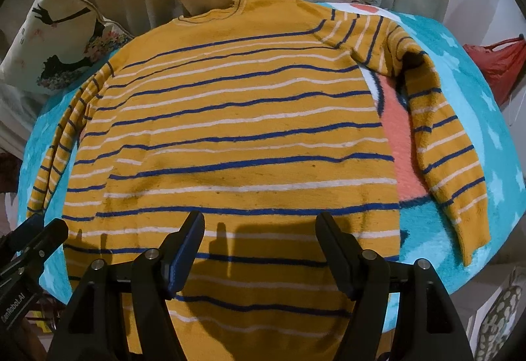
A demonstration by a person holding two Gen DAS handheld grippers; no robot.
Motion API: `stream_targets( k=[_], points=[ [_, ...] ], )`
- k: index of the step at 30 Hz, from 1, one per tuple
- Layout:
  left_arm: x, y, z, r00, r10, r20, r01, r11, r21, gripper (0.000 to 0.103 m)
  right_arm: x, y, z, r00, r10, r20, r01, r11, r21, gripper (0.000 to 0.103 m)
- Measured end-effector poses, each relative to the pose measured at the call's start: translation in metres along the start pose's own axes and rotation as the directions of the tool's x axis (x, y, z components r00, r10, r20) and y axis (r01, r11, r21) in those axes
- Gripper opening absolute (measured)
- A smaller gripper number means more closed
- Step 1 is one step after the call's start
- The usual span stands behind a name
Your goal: Fold small clothes
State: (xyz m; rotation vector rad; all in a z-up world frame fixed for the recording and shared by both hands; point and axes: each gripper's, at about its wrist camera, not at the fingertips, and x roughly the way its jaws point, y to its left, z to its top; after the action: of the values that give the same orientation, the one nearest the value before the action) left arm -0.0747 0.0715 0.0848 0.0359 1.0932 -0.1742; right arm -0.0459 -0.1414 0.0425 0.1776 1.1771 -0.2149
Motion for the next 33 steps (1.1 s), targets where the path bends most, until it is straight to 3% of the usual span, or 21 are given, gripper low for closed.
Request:
stream_targets(
  k=[17, 28, 33],
  points=[
    [0.007, 0.061, 0.015, 0.998, -0.067, 0.007, 0.067, 0.996, -0.057, 0.070, -0.056, 0.068, -0.030, 0.997, -0.079, 0.010, 0.079, 0.994, -0.071, 0.079],
    [0.026, 0.093, 0.015, 0.996, -0.076, -0.043, 0.072, 0.993, -0.090, 0.070, -0.043, 0.088, -0.033, 0.992, -0.125, -0.026, 0.123, 0.990, -0.069, 0.079],
    [0.029, 0.105, 0.011, 0.997, -0.058, -0.056, 0.051, 0.992, -0.118, 0.070, -0.052, 0.092, -0.040, 0.992, -0.127, 0.026, 0.127, 0.992, -0.023, 0.079]
  ],
)
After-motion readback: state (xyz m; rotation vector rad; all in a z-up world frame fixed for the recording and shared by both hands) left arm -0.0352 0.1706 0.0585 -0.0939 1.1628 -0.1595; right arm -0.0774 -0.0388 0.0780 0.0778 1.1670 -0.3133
